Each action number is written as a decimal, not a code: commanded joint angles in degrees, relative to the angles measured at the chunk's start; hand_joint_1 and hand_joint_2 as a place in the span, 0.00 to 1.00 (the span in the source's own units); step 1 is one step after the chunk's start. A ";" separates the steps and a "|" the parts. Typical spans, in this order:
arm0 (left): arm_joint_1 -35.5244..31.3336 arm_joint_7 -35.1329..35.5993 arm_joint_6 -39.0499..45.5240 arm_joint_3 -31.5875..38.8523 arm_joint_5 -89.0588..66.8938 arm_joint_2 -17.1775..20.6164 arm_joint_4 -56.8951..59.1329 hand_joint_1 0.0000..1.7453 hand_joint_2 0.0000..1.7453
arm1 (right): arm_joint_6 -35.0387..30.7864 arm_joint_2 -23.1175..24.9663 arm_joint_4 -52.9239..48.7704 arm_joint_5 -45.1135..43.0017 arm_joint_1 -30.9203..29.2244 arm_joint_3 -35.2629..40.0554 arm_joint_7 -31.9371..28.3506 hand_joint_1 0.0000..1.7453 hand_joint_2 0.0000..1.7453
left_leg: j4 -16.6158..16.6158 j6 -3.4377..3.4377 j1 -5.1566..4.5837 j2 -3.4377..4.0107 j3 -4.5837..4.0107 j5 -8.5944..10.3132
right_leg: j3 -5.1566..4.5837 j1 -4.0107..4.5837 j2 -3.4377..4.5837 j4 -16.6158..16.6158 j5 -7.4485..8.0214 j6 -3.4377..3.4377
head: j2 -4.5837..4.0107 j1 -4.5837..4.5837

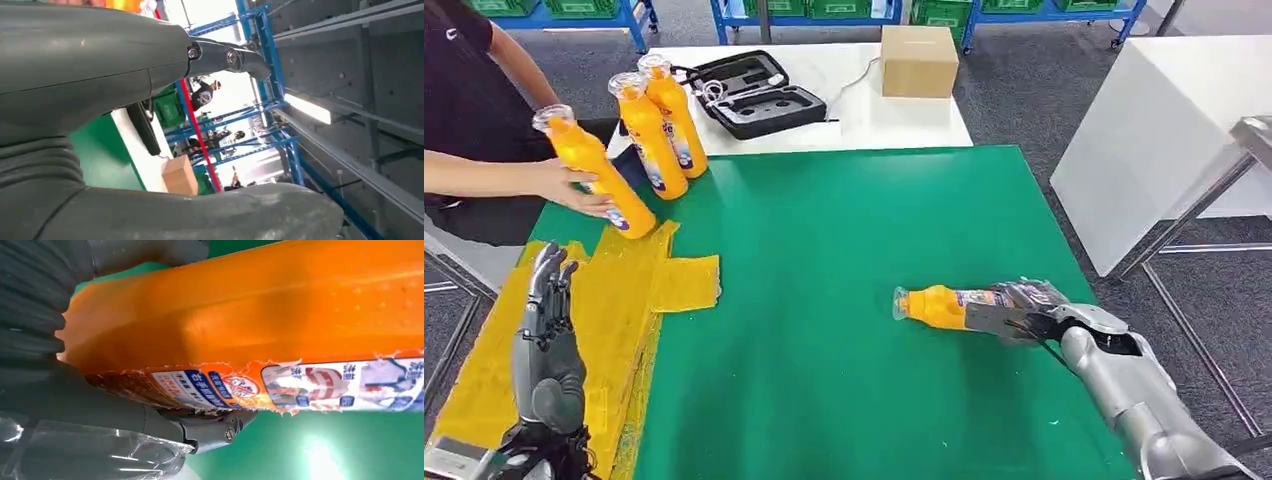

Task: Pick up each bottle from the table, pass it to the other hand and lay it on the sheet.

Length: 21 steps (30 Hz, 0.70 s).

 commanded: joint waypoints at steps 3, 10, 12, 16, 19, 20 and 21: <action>-1.99 0.26 -0.19 -1.48 0.35 1.26 4.65 0.00 0.00 | -0.47 0.88 4.79 -0.69 9.23 3.60 3.13 1.00 1.00 | 0.15 0.01 -0.02 -0.04 -0.41 0.15 | -0.29 -0.02 -0.16 0.07 0.16 0.07 | 0.00 0.00; 6.95 5.96 -6.89 0.21 9.39 -2.51 -1.58 0.00 1.00 | -14.86 16.44 -17.50 -12.25 9.29 -7.05 -4.33 1.00 1.00 | 0.06 0.01 -0.03 0.47 -0.88 0.22 | -0.63 -0.02 0.31 -0.04 0.41 0.17 | 0.00 0.02; 7.94 6.85 -8.26 0.32 10.53 -3.45 -2.25 0.00 1.00 | -14.32 18.80 -23.76 -12.68 10.13 -6.35 -2.68 1.00 1.00 | 0.01 -0.02 -0.01 0.83 -0.93 0.19 | -0.81 0.00 0.67 -0.05 0.49 0.15 | 0.00 0.02; 8.90 8.42 -9.64 0.06 12.72 -4.46 -2.38 0.00 1.00 | -14.28 20.79 -29.65 -12.67 10.66 -4.64 -1.69 1.00 1.00 | 0.05 0.00 -0.01 0.75 -0.74 0.12 | -0.62 0.00 0.64 -0.02 0.43 0.18 | 0.00 0.02; 8.86 12.67 -12.89 -1.62 18.92 -5.06 2.23 0.00 1.00 | -16.96 26.95 -38.71 -15.53 6.03 11.55 2.54 1.00 1.00 | 0.13 -0.15 -0.13 0.88 -1.53 0.27 | -1.29 -0.09 0.75 0.68 0.31 0.28 | 0.00 -0.04; 8.78 12.66 -13.35 -0.99 19.57 -5.42 2.15 0.00 1.00 | -17.15 26.70 -38.08 -15.30 4.73 13.43 2.11 1.00 1.00 | 0.10 -0.15 -0.08 0.54 -1.71 0.40 | -1.39 -0.06 0.50 0.64 0.33 0.32 | 0.00 -0.02; 8.76 13.05 -13.56 -0.68 19.95 -5.67 2.19 0.00 1.00 | -17.23 27.23 -37.94 -15.72 4.45 13.93 1.60 1.00 1.00 | 0.11 -0.20 -0.03 0.45 -1.84 0.43 | -1.47 -0.01 0.38 0.65 0.33 0.31 | 0.00 -0.02</action>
